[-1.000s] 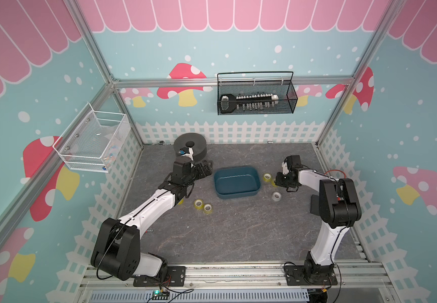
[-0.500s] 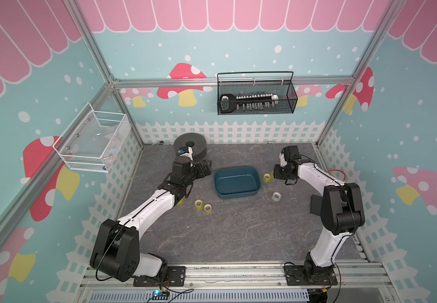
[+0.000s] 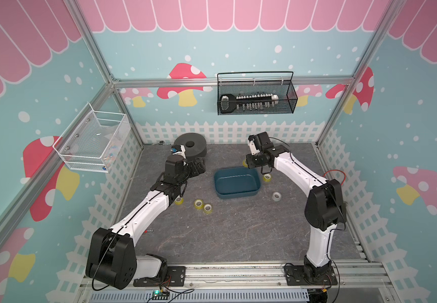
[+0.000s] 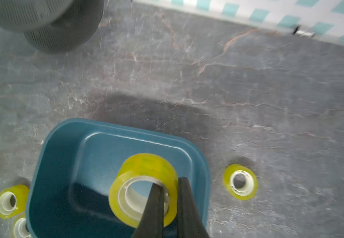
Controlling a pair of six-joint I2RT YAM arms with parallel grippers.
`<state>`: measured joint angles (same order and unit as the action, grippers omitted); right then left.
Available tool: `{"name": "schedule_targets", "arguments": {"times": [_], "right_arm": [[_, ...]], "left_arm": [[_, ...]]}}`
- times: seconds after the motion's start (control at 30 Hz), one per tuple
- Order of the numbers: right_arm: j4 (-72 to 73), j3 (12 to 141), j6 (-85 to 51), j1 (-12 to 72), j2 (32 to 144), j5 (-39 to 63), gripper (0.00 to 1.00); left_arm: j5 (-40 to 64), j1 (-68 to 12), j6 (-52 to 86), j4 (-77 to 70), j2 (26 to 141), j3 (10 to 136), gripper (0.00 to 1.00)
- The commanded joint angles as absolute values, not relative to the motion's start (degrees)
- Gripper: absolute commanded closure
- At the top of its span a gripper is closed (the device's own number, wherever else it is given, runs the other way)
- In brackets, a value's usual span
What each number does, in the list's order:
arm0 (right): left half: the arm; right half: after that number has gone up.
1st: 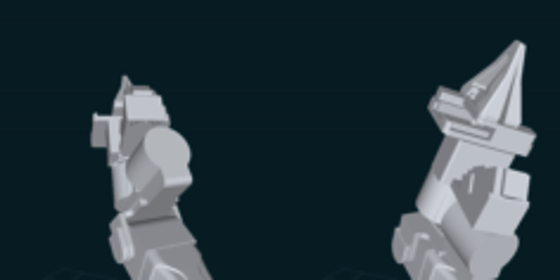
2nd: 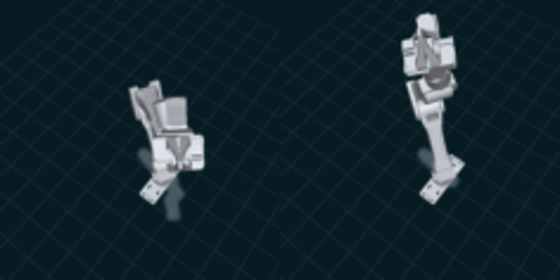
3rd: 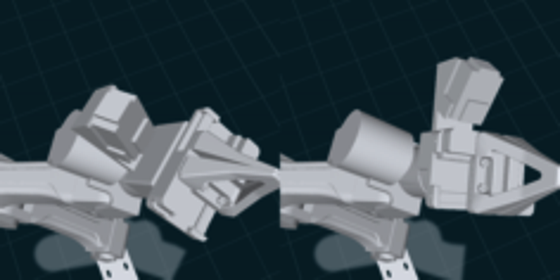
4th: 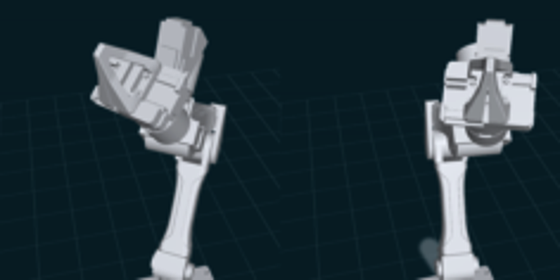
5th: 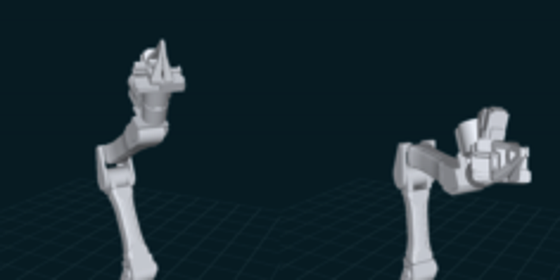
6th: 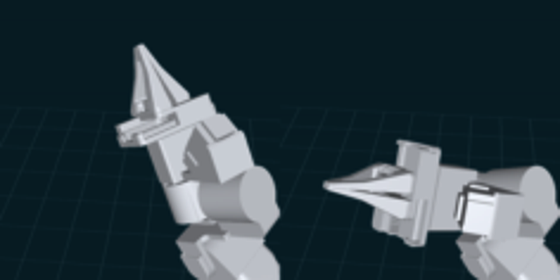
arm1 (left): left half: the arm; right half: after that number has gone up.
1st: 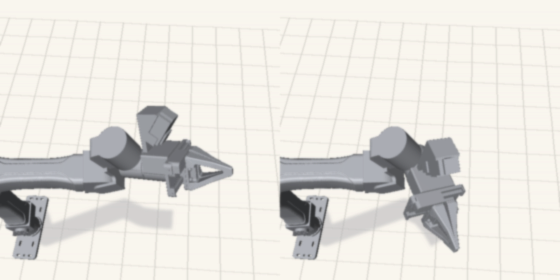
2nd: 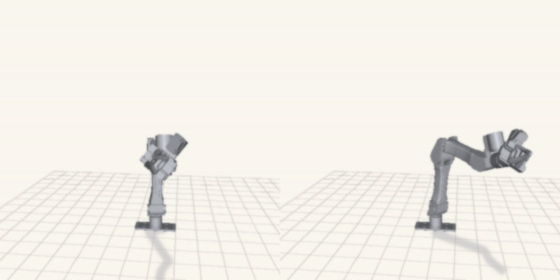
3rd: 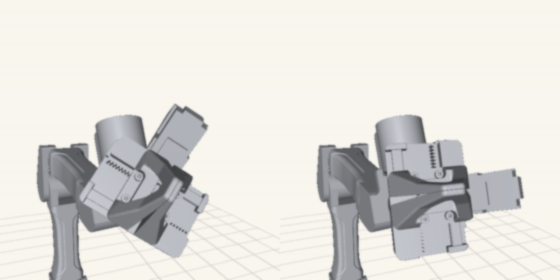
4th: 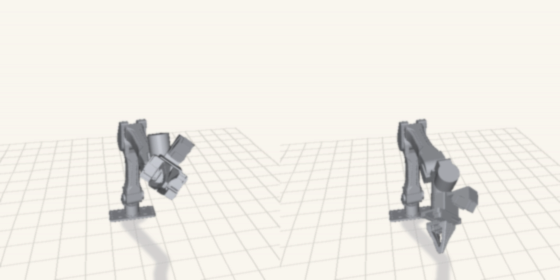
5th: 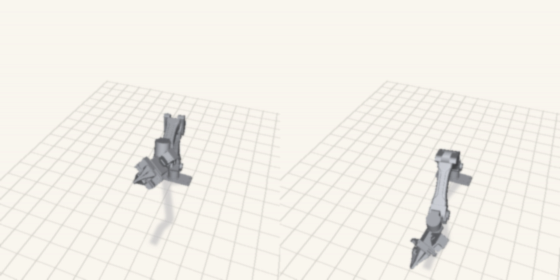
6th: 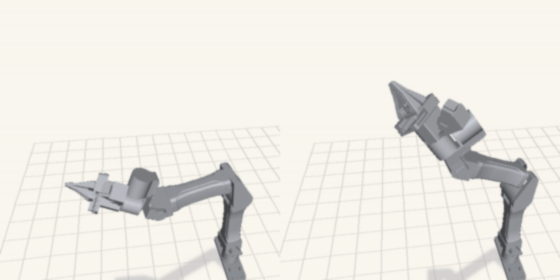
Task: Put the transparent tape into the storage box
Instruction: Place the tape in the storage box.
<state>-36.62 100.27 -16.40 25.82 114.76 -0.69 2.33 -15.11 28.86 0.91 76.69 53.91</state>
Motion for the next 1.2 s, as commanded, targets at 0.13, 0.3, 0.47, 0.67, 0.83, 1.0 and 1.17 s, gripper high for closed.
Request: {"name": "schedule_targets", "arguments": {"times": [0.13, 0.3, 0.47, 0.67, 0.83, 1.0, 1.17], "right_arm": [[-38.7, 101.5, -14.8, 27.9, 123.8, -0.6, 1.0], [-37.4, 101.4, -14.7, 27.9, 126.1, -2.5, 1.0], [-37.8, 101.7, -14.8, 27.9, 127.3, -4.7, 1.0], [-38.2, 102.0, -15.0, 27.8, 128.3, -7.8, 1.0], [-37.9, 102.4, -15.5, 27.8, 129.4, -8.7, 0.94], [-37.8, 103.5, -15.6, 27.8, 129.7, -8.5, 0.71], [-37.8, 103.8, -15.3, 27.8, 128.6, -8.5, 0.59]], "left_arm": [[3.7, -14.5, 29.3, 4.4, 74.4, 51.7, 0.01], [3.9, -14.4, 29.5, 4.4, 74.5, 51.3, 0.01], [3.7, -14.3, 29.5, 4.4, 74.8, 51.6, 0.01], [3.7, -14.2, 29.4, 4.4, 74.8, 51.2, 0.01], [3.6, -14.1, 29.4, 4.3, 74.4, 51.3, 0.01], [3.5, -14.2, 29.3, 4.6, 73.9, 51.0, 0.01], [3.3, -14.1, 29.3, 5.1, 73.3, 50.4, 0.01]]}}
